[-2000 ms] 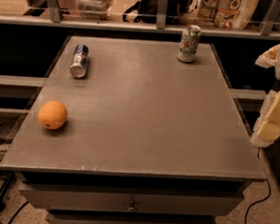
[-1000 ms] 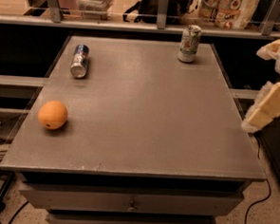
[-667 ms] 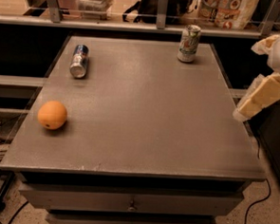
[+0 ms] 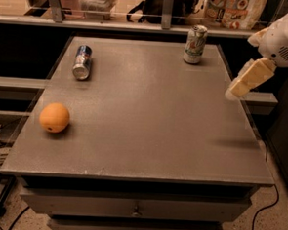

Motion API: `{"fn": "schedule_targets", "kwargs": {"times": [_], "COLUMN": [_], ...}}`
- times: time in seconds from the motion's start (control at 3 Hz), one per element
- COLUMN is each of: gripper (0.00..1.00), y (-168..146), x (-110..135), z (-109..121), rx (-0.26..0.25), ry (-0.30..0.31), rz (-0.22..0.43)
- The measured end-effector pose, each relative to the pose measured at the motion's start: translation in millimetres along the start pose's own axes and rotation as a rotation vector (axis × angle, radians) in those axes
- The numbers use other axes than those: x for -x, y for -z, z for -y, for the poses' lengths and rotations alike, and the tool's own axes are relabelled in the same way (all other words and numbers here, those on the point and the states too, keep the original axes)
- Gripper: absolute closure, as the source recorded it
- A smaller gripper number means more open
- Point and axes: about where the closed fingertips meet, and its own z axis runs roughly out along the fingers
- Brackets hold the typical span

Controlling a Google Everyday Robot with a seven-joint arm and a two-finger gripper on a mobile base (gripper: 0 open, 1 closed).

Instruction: Move 7up can near orange

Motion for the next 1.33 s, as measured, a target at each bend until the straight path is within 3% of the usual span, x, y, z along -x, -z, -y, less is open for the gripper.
{"fn": "schedule_targets", "kwargs": {"times": [0.33,0.67,1.33], "gripper": [0.0,0.0,0.0], "y": [0,-7,-35], "x": [1,-1,3], "z": [3,9,69], "rx": [-0.005,-0.032,-0.204], "ry": [0.002,-0.063,-0.259], "rz": [0.005,0.028,0.164]}}
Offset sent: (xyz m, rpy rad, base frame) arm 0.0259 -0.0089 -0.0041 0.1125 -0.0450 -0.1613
